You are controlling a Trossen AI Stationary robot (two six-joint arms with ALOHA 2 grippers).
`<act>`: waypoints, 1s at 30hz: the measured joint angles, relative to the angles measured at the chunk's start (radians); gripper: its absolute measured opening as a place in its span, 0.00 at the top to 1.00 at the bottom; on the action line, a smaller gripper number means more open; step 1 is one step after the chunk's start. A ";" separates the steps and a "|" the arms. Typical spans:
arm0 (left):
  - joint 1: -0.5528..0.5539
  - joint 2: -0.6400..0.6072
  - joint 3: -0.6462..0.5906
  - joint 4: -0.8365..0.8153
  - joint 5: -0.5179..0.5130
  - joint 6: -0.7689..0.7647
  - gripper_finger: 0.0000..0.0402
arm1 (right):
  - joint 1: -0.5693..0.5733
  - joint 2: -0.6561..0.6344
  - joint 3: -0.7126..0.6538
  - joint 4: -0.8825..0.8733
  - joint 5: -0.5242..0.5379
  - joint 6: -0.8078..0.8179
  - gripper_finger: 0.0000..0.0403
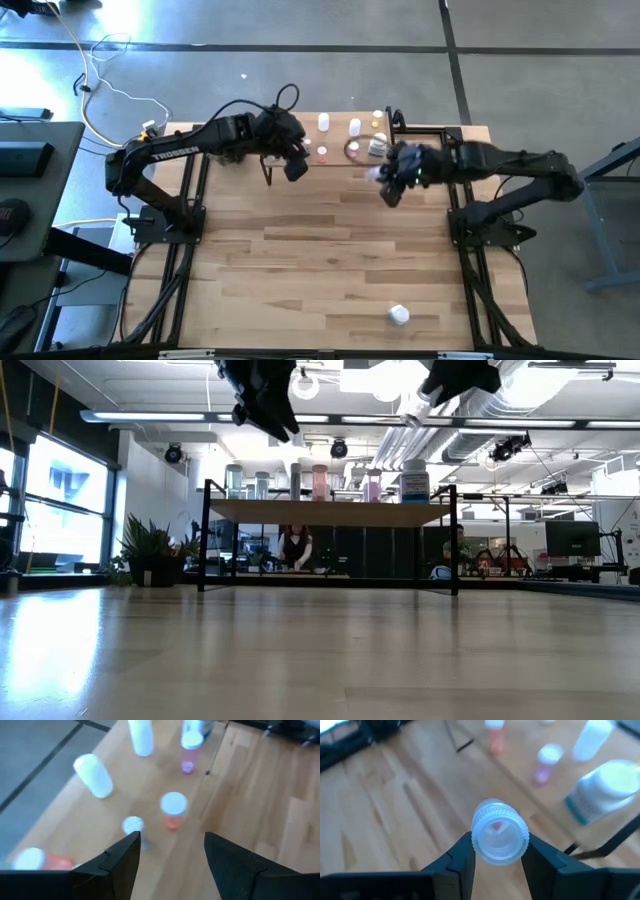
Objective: Pick and place medicine bottles onto shelf by color
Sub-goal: Put the transparent pill bottle on the shelf
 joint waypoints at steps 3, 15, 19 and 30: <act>0.025 0.000 0.000 0.007 0.000 0.062 0.47 | -0.065 0.000 0.043 0.006 -0.013 -0.038 0.70; 0.084 0.000 0.000 0.187 0.081 0.106 0.47 | -0.271 0.000 0.152 0.086 -0.015 -0.138 0.70; 0.084 0.000 0.000 0.225 0.096 0.115 0.47 | -0.334 0.001 0.153 0.089 -0.015 -0.158 0.70; 0.084 0.000 0.000 0.229 0.096 0.159 0.47 | -0.480 0.056 0.153 0.122 -0.075 -0.256 0.70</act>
